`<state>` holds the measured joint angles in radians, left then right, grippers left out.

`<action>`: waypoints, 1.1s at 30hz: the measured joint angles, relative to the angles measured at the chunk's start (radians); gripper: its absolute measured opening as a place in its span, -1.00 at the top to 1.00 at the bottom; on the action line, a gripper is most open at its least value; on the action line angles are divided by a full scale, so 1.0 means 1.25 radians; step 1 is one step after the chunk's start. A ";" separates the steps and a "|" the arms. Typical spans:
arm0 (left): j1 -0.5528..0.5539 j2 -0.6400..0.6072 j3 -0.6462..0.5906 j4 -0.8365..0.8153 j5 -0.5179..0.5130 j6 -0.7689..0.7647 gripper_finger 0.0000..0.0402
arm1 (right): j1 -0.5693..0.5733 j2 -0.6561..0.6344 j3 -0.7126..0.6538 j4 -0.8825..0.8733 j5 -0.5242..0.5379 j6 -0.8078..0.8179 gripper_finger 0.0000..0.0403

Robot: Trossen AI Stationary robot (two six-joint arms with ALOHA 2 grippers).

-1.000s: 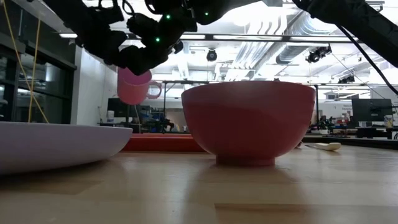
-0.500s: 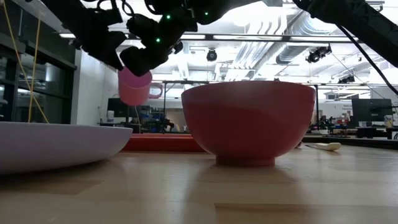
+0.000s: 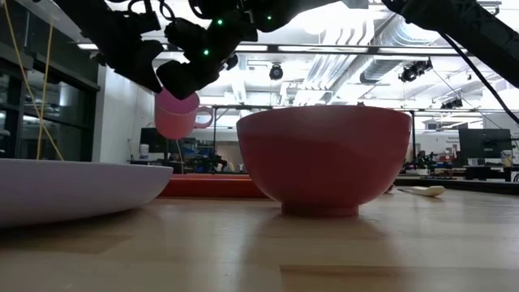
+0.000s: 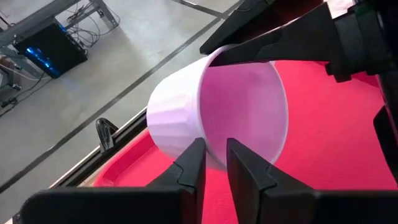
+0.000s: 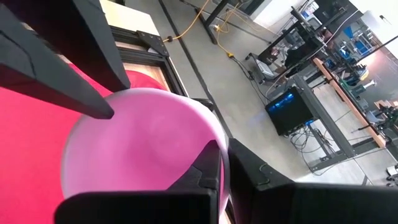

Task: Set up tray
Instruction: Put the pink mug on the top left of the red serving tray

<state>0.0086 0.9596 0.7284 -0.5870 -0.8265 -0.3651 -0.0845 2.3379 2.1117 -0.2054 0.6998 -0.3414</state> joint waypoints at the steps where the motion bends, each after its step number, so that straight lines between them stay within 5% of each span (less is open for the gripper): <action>1: 0.000 0.000 0.000 0.001 0.000 0.001 0.54 | 0.001 0.000 0.000 0.000 0.001 0.000 1.00; 13: 0.000 0.000 0.000 0.004 0.023 0.022 0.95 | 0.012 0.000 0.000 -0.006 0.030 -0.005 1.00; 33: 0.000 -0.003 0.004 -0.006 0.053 0.013 0.79 | 0.021 0.000 0.000 -0.013 0.032 0.003 1.00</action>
<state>0.0086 0.9562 0.7330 -0.5951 -0.7607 -0.3482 -0.0584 2.3379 2.1113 -0.2212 0.7394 -0.3376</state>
